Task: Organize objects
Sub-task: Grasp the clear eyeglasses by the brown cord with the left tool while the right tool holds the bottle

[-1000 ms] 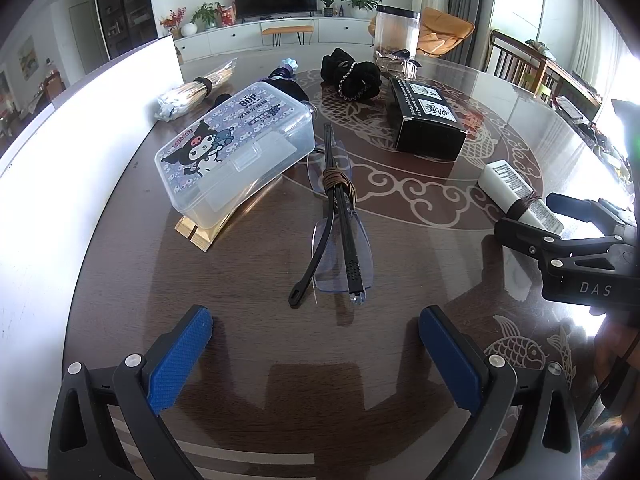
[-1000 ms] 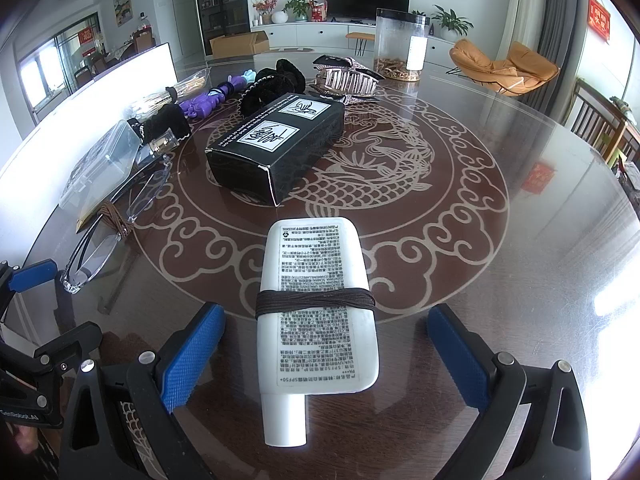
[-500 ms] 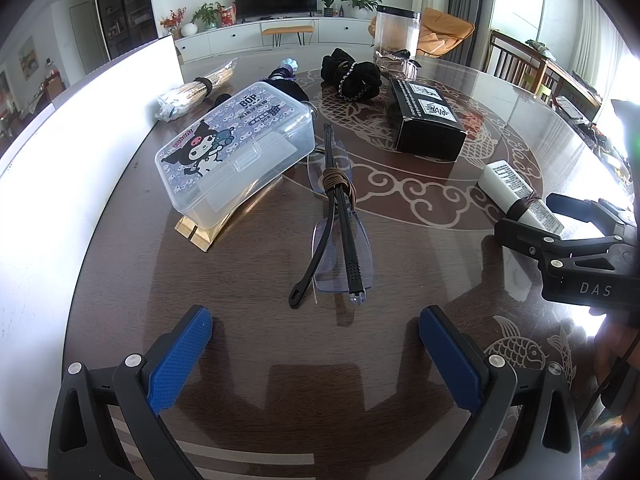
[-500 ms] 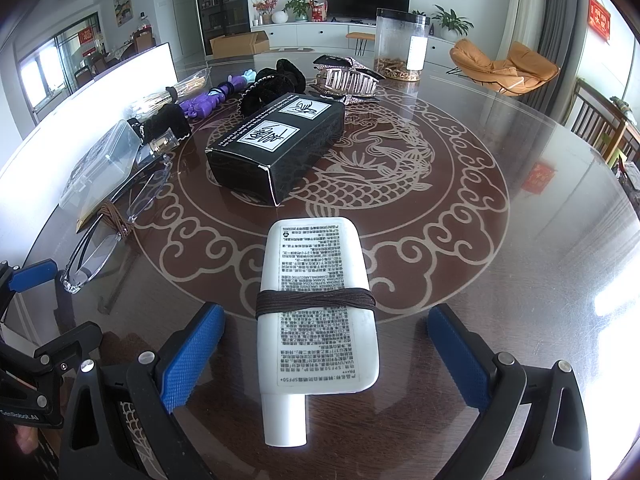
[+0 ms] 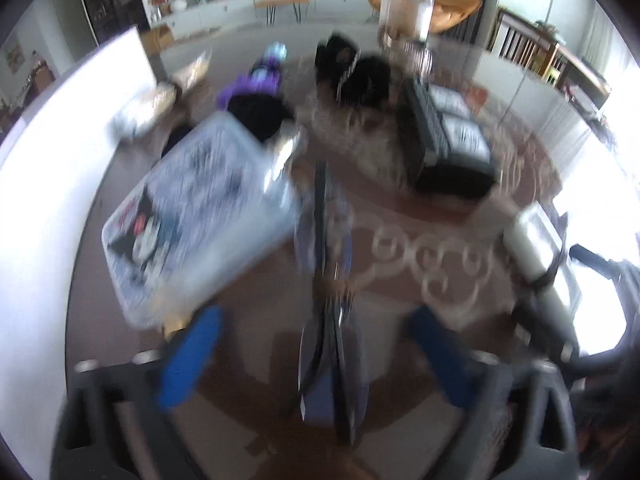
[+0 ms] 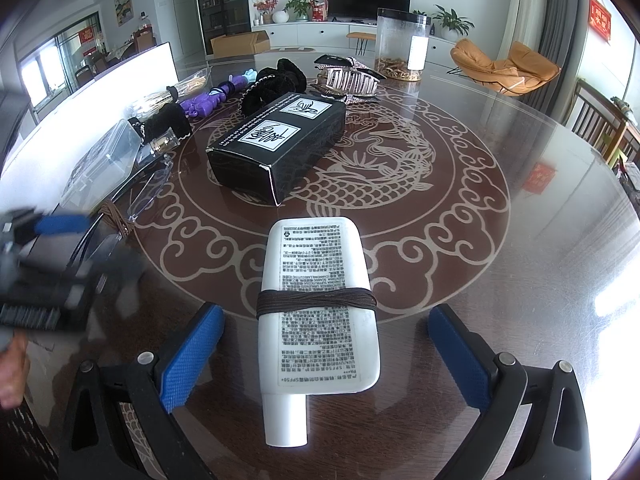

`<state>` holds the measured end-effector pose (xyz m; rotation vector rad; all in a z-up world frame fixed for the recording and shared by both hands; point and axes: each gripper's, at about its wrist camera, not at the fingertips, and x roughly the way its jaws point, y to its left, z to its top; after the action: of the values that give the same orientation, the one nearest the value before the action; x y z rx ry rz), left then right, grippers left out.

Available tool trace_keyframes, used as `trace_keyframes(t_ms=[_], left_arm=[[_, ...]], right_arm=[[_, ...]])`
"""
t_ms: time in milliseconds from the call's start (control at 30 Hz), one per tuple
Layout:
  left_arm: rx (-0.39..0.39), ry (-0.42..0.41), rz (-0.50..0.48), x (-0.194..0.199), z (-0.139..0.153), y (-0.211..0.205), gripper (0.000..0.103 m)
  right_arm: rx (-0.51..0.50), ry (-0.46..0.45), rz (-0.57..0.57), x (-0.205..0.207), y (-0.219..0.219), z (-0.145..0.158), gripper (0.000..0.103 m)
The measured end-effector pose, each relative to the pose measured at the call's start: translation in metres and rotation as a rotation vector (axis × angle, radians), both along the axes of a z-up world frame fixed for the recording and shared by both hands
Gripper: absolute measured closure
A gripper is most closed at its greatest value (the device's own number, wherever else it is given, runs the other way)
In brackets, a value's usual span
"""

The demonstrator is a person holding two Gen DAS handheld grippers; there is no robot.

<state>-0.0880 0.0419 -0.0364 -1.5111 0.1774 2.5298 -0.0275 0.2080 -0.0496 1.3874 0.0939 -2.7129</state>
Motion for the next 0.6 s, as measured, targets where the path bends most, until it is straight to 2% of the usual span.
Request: trace_keyframes(t_ms=[33, 67, 100, 200, 300, 400, 433, 500, 533, 600], left_arm=[[-0.001, 0.023, -0.017, -0.002, 0.004, 0.002, 0.067], [-0.002, 0.024, -0.023, -0.003, 0.006, 0.003, 0.087], [0.000, 0.019, -0.021, -0.003, 0.007, 0.002, 0.092], [0.045, 0.031, -0.007, 0.016, 0.009, -0.011, 0.092], [0.122, 0.030, 0.026, 0.042, 0.009, -0.030, 0.093], [0.178, 0.036, 0.043, 0.062, 0.008, -0.038, 0.093], [0.195, 0.045, 0.045, 0.066, 0.010, -0.040, 0.092], [0.229, 0.065, 0.052, 0.073, 0.012, -0.045, 0.092], [0.244, 0.074, 0.054, 0.075, 0.015, -0.048, 0.093], [0.277, 0.093, 0.058, 0.085, 0.019, -0.054, 0.092]], right_arm=[[-0.001, 0.000, 0.000, 0.000, 0.000, 0.000, 0.001], [-0.006, 0.001, 0.001, 0.000, 0.000, 0.000, 0.001], [-0.017, 0.003, 0.004, 0.000, 0.001, 0.000, 0.001], [-0.066, -0.028, 0.030, -0.003, 0.005, 0.003, 0.000], [-0.107, -0.131, 0.055, -0.013, 0.009, 0.007, 0.000], [-0.106, -0.202, 0.083, -0.025, 0.005, 0.009, 0.000], [-0.083, -0.210, 0.100, -0.027, 0.001, 0.008, 0.004], [0.026, -0.198, 0.148, -0.026, -0.014, 0.008, 0.027], [0.045, -0.181, 0.171, -0.023, -0.017, 0.010, 0.049], [0.022, -0.198, 0.171, -0.018, -0.018, 0.013, 0.049]])
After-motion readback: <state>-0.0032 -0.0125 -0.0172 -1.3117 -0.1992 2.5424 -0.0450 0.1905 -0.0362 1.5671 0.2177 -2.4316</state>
